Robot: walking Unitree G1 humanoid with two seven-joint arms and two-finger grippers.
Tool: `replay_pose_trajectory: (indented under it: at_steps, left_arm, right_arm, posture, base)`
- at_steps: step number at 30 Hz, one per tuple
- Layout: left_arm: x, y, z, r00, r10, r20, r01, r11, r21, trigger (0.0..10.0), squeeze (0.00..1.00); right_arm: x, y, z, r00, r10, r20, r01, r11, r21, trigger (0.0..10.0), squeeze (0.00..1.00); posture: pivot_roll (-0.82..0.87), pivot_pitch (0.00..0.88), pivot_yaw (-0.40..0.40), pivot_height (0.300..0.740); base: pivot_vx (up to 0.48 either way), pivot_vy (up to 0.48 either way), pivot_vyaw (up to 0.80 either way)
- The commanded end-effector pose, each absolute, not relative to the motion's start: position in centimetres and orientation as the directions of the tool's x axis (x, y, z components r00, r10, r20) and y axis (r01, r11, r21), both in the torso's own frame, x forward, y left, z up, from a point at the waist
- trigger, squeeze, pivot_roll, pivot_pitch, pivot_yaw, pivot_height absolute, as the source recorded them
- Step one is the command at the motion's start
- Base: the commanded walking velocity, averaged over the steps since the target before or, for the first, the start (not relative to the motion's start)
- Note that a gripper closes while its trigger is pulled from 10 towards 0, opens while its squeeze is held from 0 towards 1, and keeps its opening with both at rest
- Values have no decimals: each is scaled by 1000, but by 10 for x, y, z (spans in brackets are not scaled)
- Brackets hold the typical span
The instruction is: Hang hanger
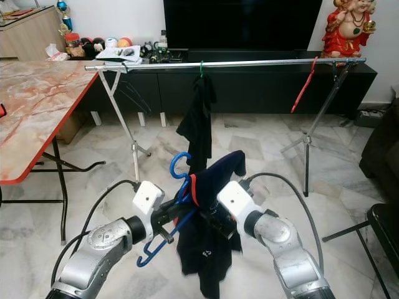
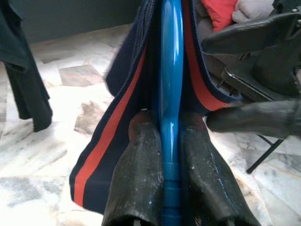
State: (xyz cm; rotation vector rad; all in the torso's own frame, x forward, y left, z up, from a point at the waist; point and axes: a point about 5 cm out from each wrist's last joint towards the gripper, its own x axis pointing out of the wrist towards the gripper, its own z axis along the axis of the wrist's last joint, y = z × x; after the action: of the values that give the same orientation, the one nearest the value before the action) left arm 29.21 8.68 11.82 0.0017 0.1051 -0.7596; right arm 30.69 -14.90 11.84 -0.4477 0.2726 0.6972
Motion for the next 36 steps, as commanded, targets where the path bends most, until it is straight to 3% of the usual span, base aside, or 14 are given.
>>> replay_pose_trajectory:
  at_steps: [1, 7, 13, 17, 22, 25, 36]
  left_arm:
    - [296, 89, 128, 730, -682, -45, 682, 731, -15, 10000, 0]
    - [291, 88, 124, 687, -724, -65, 725, 689, -12, 10000, 0]
    - [296, 95, 123, 720, -691, -65, 692, 722, -10, 10000, 0]
    - [299, 94, 125, 735, -677, -49, 677, 736, -19, 10000, 0]
    - [299, 98, 121, 735, -675, -66, 676, 736, 2, 10000, 0]
    - [299, 99, 120, 728, -681, -71, 683, 730, 5, 10000, 0]
    - [284, 103, 108, 536, -828, -166, 843, 534, 60, 10000, 0]
  right_arm:
    - [305, -146, 123, 722, 586, -368, -688, 665, -290, 10000, 0]
    - [308, -156, 137, 746, 588, -312, -663, 700, -267, 10000, 0]
    - [301, -164, 143, 693, 632, -348, -720, 637, -276, 10000, 0]
    - [286, -161, 137, 599, 701, -388, -801, 538, -263, 10000, 0]
    - [286, -185, 126, 594, 603, -532, -803, 488, -342, 10000, 0]
    - [288, -191, 128, 604, 594, -531, -795, 499, -346, 10000, 0]
    - [302, -210, 182, 517, 694, -500, -843, 313, -437, 10000, 0]
  posture:
    - [88, 54, 9, 740]
    - [88, 54, 9, 740]
    - [88, 54, 9, 740]
    - [77, 55, 5, 740]
    - [75, 55, 7, 740]
    - [77, 53, 7, 740]
    - [47, 56, 0, 740]
  base:
    - [0, 0, 0]
    - [0, 0, 0]
    - [0, 0, 0]
    - [0, 0, 0]
    - [0, 0, 0]
    - [0, 0, 0]
    - [0, 0, 0]
